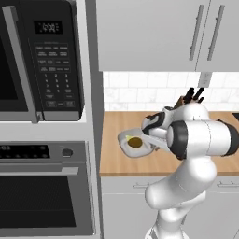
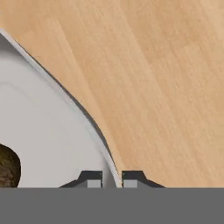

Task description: Take the meat container that has the steak and place it on the second highest rack of the freezer. Then take the vegetable container that has the avocado and lemon wedge and place it on the highest rack of the freezer.

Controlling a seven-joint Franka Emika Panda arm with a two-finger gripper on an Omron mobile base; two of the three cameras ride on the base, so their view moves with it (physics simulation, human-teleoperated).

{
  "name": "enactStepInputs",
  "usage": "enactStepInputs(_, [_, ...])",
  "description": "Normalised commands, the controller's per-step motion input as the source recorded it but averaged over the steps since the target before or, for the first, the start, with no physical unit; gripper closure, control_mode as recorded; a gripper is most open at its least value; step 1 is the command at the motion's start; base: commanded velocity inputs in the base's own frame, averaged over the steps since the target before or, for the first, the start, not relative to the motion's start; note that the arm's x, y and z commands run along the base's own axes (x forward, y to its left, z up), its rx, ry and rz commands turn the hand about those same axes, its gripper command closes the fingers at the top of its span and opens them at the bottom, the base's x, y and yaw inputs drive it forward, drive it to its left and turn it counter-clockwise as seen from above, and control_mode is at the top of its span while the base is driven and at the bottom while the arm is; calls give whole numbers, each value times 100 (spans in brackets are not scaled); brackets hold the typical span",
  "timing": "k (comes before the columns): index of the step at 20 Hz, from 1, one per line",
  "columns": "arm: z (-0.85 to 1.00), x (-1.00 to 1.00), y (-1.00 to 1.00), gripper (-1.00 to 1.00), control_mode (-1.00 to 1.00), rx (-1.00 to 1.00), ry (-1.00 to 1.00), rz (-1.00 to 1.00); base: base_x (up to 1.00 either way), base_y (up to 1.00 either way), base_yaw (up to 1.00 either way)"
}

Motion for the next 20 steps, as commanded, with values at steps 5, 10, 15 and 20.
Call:
enactStepInputs(5, [21, -40, -1, 100, -100, 0, -6, -2, 0, 0, 0])
enactStepInputs(10, [60, -47, -5, 100, -100, 0, -8, -11, 0, 0, 0])
enactStepInputs(15, [82, -37, -1, 100, -100, 2, 3, -16, 0, 0, 0])
enactStepInputs(20, [98, -63, -23, 100, -100, 8, 13, -19, 0, 0, 0])
